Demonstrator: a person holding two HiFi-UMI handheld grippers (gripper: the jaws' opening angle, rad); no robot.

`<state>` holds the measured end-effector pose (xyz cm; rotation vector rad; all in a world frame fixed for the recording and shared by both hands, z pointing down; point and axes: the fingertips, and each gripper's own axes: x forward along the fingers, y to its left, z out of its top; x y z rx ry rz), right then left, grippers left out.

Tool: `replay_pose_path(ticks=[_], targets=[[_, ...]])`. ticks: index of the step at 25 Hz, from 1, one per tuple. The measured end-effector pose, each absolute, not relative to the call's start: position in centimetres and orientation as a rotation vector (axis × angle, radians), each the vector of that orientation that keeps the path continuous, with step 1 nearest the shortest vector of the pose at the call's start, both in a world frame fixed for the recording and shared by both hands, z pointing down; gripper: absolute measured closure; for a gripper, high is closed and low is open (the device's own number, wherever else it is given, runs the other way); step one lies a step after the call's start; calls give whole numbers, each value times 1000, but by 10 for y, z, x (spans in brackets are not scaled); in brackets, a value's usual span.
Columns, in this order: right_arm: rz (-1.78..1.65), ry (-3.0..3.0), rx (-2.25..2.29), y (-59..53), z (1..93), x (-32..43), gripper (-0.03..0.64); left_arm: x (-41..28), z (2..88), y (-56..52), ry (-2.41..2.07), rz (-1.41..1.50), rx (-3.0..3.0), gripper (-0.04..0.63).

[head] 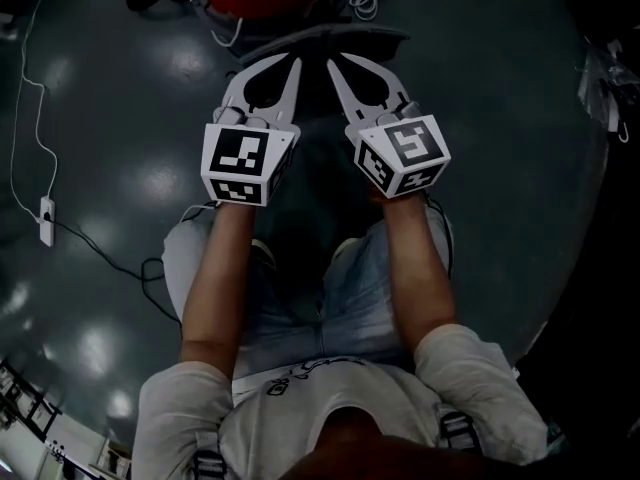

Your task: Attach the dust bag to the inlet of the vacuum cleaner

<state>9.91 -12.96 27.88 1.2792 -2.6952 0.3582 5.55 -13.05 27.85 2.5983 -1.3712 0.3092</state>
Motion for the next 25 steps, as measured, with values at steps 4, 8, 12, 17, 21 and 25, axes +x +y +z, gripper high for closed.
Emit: replay_pose_path(ticks=[4, 8, 12, 17, 21, 25], targets=[[309, -2696, 1281, -122, 278, 93, 606, 57, 282, -123, -1363, 283, 2574, 591], [295, -2699, 1261, -122, 278, 86, 606, 59, 280, -122, -1360, 282, 2582, 591], [310, -2718, 1259, -122, 277, 82, 606, 58, 283, -121, -1356, 291, 2579, 591], [314, -2722, 1273, -127, 275, 83, 606, 56, 284, -122, -1356, 292, 2580, 591], [307, -2714, 1290, -130, 277, 85, 606, 56, 286, -124, -1350, 286, 2577, 591], [289, -2711, 1293, -133, 279, 85, 606, 58, 287, -125, -1339, 287, 2581, 591]])
